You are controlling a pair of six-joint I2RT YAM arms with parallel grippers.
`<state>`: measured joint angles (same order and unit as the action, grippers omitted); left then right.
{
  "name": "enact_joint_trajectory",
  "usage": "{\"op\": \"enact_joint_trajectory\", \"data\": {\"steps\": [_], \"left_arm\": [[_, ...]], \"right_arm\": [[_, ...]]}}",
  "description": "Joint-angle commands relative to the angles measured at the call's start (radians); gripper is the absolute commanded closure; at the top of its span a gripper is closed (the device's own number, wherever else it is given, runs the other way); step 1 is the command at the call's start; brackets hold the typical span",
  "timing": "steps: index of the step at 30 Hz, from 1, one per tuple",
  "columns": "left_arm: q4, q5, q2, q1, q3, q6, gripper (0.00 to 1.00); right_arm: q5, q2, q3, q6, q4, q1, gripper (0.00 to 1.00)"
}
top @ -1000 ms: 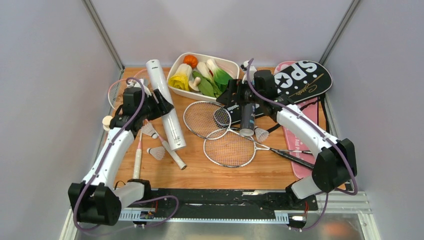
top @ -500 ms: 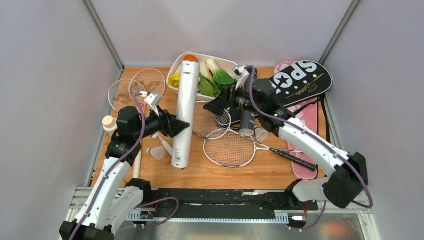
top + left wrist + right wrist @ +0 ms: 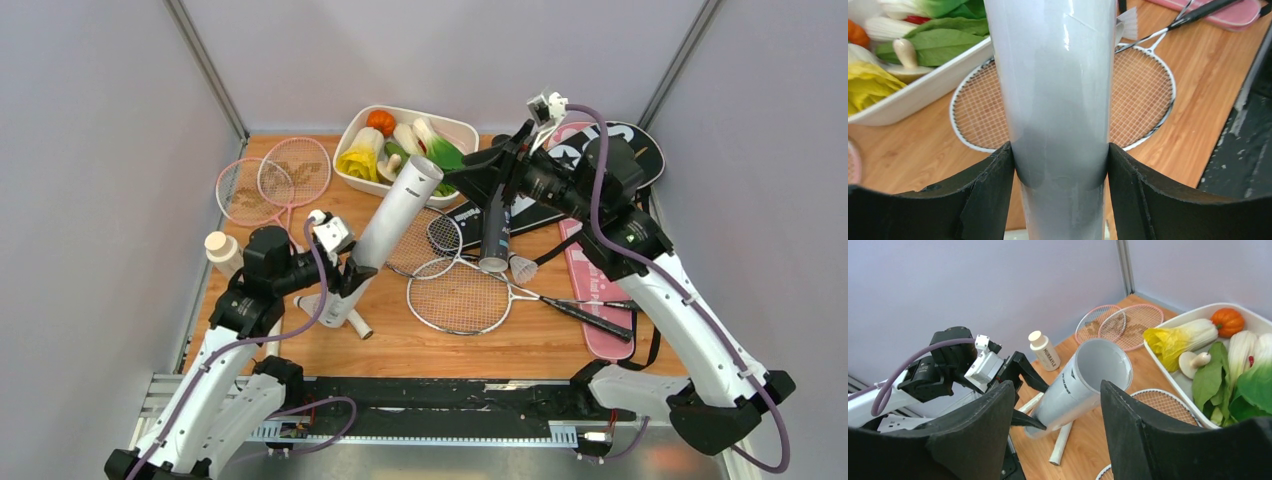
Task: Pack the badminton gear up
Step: Open the lid of the shuttle tube.
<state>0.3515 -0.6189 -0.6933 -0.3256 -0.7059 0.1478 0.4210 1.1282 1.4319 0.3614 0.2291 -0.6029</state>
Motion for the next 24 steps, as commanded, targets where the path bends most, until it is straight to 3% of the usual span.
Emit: {"op": "enact_joint_trajectory", "data": {"steps": [1, 18, 22, 24], "left_arm": [[-0.04, 0.054, 0.038, -0.011, -0.035, 0.202, 0.92], [-0.04, 0.012, 0.013, -0.036, -0.037, 0.281, 0.94], [-0.041, 0.017, 0.011, -0.037, -0.039, 0.285, 0.96], [-0.04, 0.029, 0.01, -0.038, -0.041, 0.284, 0.96]], "right_arm": [[0.07, 0.046, 0.025, 0.007, 0.083, 0.0, 0.35], [0.121, 0.147, 0.039, -0.027, 0.103, -0.002, 0.5], [0.137, 0.153, 0.026, -0.032, 0.103, -0.001, 0.63], [0.137, 0.15, 0.023, -0.038, 0.101, -0.001, 0.78]]}}
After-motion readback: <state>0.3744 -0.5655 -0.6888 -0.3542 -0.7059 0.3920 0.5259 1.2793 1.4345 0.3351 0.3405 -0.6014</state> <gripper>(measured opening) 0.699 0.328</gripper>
